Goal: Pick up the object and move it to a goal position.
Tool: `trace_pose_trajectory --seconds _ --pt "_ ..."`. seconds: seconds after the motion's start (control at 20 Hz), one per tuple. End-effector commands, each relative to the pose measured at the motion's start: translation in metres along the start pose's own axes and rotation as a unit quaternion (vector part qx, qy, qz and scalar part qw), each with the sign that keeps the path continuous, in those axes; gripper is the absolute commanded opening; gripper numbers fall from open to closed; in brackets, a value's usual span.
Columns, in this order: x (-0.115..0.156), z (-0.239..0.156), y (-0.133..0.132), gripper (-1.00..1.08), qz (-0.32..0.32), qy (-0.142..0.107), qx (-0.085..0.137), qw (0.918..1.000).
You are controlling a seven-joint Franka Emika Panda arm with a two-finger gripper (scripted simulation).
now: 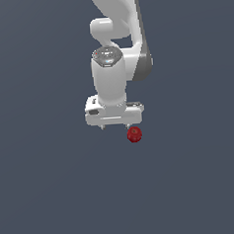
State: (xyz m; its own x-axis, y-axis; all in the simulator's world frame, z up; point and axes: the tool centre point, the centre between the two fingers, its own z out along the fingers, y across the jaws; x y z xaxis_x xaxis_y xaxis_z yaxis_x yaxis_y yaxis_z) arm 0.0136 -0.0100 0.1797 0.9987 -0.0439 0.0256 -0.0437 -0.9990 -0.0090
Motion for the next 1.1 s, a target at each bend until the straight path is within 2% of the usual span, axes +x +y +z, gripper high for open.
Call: trace_pose_trajectory --seconds 0.0,0.45,1.05 --pt "0.0 0.0 0.0 1.0 0.0 0.0 0.0 1.0" --pt "0.007 0.0 -0.015 1.0 -0.006 0.009 0.016 0.9998" --pt "0.0 0.015 -0.028 1.0 0.018 0.004 0.013 0.9997"
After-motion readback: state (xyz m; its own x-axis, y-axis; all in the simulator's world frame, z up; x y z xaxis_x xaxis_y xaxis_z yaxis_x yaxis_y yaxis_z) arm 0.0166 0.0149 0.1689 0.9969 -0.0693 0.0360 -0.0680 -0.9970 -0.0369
